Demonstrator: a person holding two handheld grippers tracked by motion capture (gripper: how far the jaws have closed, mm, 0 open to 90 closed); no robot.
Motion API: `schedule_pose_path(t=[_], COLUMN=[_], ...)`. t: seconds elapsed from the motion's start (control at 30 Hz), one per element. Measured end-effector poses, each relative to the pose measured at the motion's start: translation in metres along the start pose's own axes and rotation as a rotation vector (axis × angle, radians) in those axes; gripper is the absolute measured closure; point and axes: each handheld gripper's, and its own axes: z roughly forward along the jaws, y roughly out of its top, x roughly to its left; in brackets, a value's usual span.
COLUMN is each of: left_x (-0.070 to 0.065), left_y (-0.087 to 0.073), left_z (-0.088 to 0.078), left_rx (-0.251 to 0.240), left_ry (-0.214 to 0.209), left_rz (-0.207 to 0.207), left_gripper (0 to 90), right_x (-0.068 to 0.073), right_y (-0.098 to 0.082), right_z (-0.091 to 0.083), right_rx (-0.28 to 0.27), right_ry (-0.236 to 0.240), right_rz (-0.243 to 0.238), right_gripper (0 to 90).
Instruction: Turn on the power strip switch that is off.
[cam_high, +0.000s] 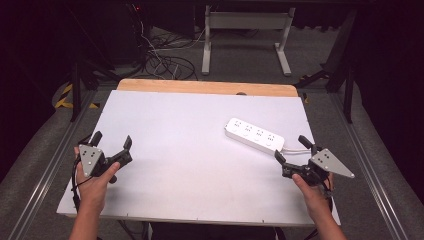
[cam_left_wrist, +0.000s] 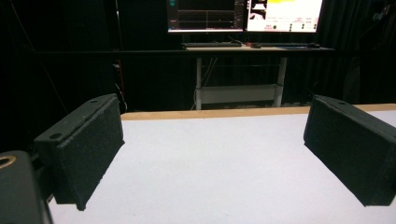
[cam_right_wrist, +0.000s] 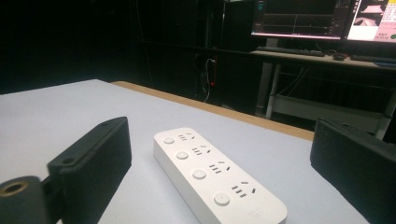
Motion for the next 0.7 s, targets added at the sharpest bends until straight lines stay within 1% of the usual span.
schedule_pose_path(t=[0.03, 0.07, 0.1, 0.13, 0.23, 0.27, 0.3, 0.33, 0.37, 0.4, 0.43, 0.5, 0.53, 0.57, 0.6, 0.63, 0.7], left_x=[0.000, 0.000, 0.000, 0.000, 0.000, 0.000, 0.000, 0.000, 0.000, 0.000, 0.000, 0.000, 0.000, -0.001, -0.001, -0.001, -0.001], left_y=[0.000, 0.000, 0.000, 0.000, 0.000, 0.000, 0.000, 0.000, 0.000, -0.001, -0.001, -0.001, -0.001, -0.001, -0.001, -0.001, -0.001], left_z=[0.000, 0.000, 0.000, 0.000, 0.000, 0.000, 0.000, 0.000, 0.000, 0.001, 0.001, 0.001, 0.001, 0.001, 0.001, 0.001, 0.001], left_rx=[0.001, 0.002, 0.003, 0.003, 0.003, 0.004, 0.004, 0.003, 0.004, 0.004, 0.004, 0.005, 0.006, 0.006, 0.006, 0.007, 0.008], left_ry=[0.000, 0.000, 0.000, 0.000, 0.001, 0.001, 0.002, 0.003, 0.004, 0.003, 0.003, 0.003, 0.004, 0.003, 0.002, 0.002, -0.001], left_rz=[0.001, 0.002, 0.002, 0.003, 0.003, 0.005, 0.004, 0.005, 0.005, 0.005, 0.007, 0.007, 0.008, 0.009, 0.011, 0.014, 0.011], left_gripper=[5.2, 5.2, 5.2, 5.2, 5.2, 5.2, 5.2, 5.2, 5.3, 5.3, 5.4, 5.9, 5.9, 6.0, 5.9, 6.0, 6.0], right_x=[0.000, 0.000, 0.000, -0.002, -0.004, -0.005, -0.005, -0.005, -0.004, -0.004, -0.006, -0.006, -0.006, -0.006, -0.009, -0.010, -0.011], right_y=[0.001, 0.001, 0.003, 0.008, 0.015, 0.024, 0.027, 0.032, 0.036, 0.036, 0.045, 0.053, 0.053, 0.057, 0.064, 0.067, 0.072], right_z=[-0.001, -0.001, -0.002, -0.003, -0.005, -0.006, -0.007, -0.007, -0.008, -0.008, -0.008, -0.007, -0.007, -0.007, -0.004, -0.001, 0.008], right_rx=[-0.002, -0.002, -0.007, -0.021, -0.036, -0.021, -0.007, 0.022, 0.063, 0.063, 0.126, 0.157, 0.157, 0.146, 0.161, 0.177, 0.233], right_ry=[-0.003, -0.003, -0.008, -0.018, -0.025, -0.023, -0.017, -0.014, -0.012, -0.012, 0.014, 0.014, 0.014, 0.019, 0.050, 0.063, 0.073], right_rz=[-0.007, -0.007, -0.015, -0.033, -0.039, -0.043, -0.042, -0.046, -0.036, -0.036, 0.012, 0.030, 0.030, 0.038, 0.059, 0.064, 0.082], right_gripper=[9.8, 9.8, 12.9, 19.0, 24.1, 31.8, 36.5, 41.3, 46.5, 46.5, 62.0, 84.2, 84.2, 90.0, 90.0, 90.0, 90.0])
